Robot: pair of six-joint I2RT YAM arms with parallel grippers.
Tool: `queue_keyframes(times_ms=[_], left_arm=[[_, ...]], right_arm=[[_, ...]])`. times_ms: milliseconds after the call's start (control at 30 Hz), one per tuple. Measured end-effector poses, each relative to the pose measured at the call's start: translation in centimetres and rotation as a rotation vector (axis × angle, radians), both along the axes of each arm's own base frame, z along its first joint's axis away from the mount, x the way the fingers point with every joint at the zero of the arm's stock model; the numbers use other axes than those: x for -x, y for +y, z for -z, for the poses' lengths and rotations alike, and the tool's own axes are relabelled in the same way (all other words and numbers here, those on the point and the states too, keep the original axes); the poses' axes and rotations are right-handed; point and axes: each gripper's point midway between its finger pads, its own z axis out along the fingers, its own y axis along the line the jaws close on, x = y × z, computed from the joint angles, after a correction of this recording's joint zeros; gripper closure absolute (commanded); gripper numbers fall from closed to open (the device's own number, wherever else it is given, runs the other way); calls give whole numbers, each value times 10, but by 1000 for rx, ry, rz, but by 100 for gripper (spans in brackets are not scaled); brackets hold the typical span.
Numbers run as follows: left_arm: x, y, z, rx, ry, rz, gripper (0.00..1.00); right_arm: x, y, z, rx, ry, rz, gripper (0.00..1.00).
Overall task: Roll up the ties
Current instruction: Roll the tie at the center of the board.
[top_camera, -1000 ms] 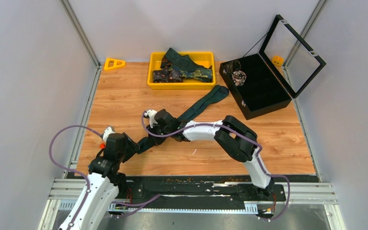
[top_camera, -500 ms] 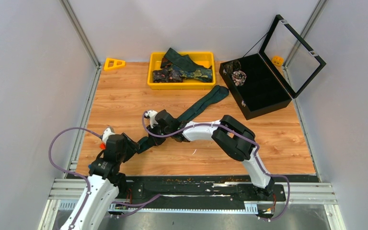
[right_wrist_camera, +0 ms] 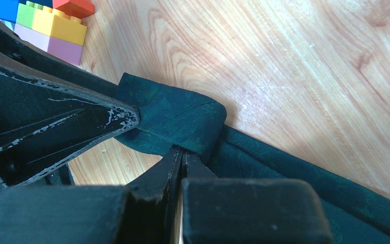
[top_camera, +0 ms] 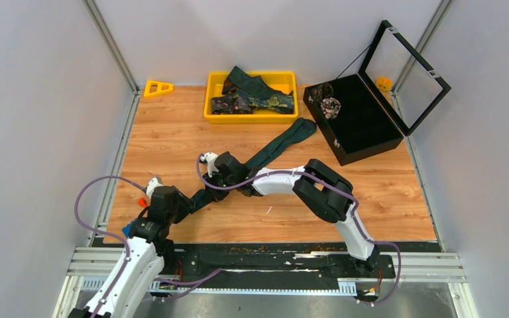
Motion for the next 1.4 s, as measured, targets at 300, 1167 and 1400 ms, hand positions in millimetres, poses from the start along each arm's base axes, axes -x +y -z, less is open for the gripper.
queue_keyframes(times_ms=[300,1167,1400], left_arm=[[-4,-7,4,30,-25,23,74],[-5,-9,-14,-17,-5,101,100],[-5,-9,-24,-27,-2,110,100]], right_arm=[[1,0,0,-1,3,-2,100],[-13,25,-96,-125,-49,12,100],[-7,9,-46,-9,29,45,100]])
